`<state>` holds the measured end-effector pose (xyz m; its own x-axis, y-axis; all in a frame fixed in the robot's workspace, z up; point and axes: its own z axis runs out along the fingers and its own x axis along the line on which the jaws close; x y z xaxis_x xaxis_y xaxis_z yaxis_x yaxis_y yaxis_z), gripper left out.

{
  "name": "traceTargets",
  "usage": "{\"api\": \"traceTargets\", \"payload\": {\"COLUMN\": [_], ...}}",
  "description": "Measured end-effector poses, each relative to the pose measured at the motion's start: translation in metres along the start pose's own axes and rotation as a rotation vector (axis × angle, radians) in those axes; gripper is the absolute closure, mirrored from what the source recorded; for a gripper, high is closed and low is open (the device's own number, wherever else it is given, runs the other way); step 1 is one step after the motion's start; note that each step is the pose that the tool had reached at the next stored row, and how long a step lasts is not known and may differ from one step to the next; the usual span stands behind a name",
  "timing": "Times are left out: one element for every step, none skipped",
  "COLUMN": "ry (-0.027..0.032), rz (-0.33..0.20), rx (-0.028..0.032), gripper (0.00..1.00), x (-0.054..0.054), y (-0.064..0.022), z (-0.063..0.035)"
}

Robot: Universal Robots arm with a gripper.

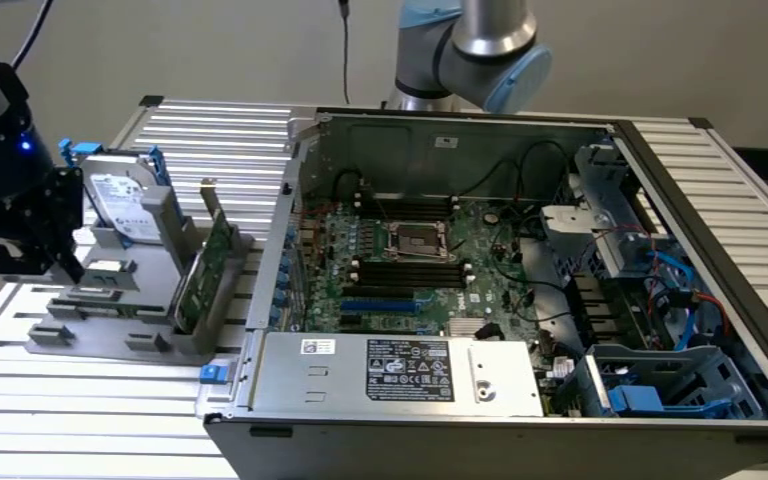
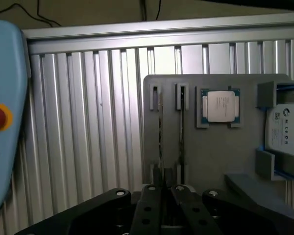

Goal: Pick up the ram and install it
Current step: 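Pick up the ram and move it above insertion slot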

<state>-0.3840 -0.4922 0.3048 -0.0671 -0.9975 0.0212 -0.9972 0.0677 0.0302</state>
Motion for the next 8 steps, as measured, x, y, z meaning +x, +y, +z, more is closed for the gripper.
{"api": "traceTargets", "payload": {"ry": [0.0001,0.0001,0.0001,0.0003,0.0003,0.0002,0.0002,0.0003], "rz": [0.000,0.000,0.000,0.000,0.000,0.000,0.000,0.000], "rx": [-0.0010,-0.0019,-0.0027,-0.0033,-0.0037,-0.0037,-0.0037,-0.0038], "gripper": [0.86,0.86,0.86,0.86,0.86,0.86,0.86,0.86], "x": [-0.001,-0.001,-0.002,-0.003,-0.004,-0.004,-0.005,-0.007], "y": [-0.0028,-0.0056,-0.0084,-0.0112,-0.0141,-0.0168,-0.0192,-0.0215], "z": [-0.0043,-0.0085,-0.0126,-0.0169,-0.0214,-0.0254,-0.0293,-0.0329]}}
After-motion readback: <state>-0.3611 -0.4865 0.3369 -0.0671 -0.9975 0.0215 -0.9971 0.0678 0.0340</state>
